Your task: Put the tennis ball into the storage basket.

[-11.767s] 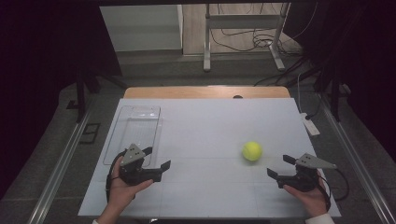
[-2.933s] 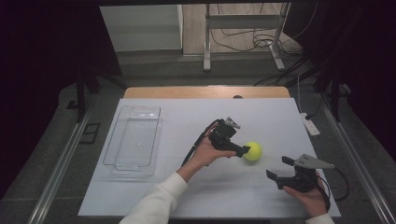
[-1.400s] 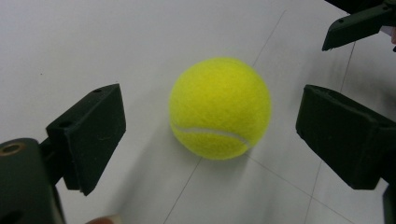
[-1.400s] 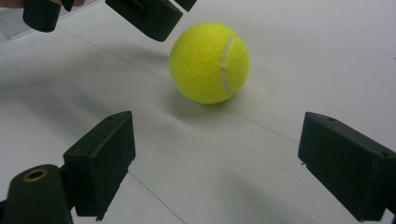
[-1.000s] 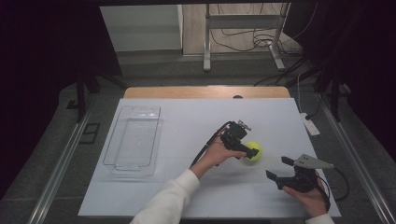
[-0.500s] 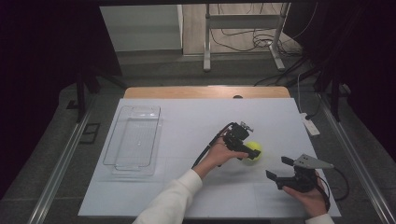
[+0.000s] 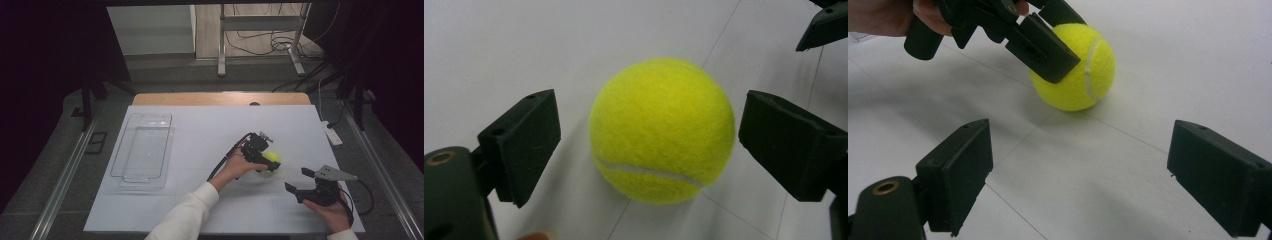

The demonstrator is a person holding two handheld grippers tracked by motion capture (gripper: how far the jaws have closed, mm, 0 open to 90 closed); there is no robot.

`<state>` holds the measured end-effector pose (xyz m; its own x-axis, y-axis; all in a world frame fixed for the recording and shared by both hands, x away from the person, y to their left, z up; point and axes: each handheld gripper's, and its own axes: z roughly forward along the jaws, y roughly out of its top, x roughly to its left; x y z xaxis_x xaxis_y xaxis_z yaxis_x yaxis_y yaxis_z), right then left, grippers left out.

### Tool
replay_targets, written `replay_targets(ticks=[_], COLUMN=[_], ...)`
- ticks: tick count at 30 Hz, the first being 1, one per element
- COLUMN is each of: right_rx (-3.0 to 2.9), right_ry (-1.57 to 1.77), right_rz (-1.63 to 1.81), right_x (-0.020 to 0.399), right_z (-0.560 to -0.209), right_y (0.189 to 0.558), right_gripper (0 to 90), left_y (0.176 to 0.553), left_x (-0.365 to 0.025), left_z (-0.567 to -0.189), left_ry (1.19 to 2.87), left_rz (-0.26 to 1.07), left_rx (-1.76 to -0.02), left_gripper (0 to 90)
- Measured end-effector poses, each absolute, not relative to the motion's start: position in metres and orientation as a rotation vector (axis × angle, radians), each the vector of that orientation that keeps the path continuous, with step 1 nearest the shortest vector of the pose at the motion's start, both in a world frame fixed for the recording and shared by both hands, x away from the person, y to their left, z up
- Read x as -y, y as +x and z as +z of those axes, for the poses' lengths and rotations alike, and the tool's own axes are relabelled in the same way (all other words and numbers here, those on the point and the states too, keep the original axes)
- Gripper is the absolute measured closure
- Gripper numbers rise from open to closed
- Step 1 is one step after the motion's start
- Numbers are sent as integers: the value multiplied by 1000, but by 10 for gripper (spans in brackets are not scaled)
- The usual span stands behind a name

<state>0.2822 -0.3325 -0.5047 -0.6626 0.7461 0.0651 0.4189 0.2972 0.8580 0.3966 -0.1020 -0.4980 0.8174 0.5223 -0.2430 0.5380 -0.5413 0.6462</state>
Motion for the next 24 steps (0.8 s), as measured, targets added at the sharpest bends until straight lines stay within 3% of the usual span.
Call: replay_targets(ticks=[10,24], right_rx=[-2223,-2221], right_ry=[1051,1053], right_rz=[1309,1310], right_x=[333,333], right_z=[-505,-504], right_y=[282,282], right_gripper=[117,117], left_y=[394,391], left_x=[104,101], left_z=[-498,-493], left_ry=[2253,2261], left_rz=[-23,17], left_rx=[-758,-744], left_gripper=[257,272])
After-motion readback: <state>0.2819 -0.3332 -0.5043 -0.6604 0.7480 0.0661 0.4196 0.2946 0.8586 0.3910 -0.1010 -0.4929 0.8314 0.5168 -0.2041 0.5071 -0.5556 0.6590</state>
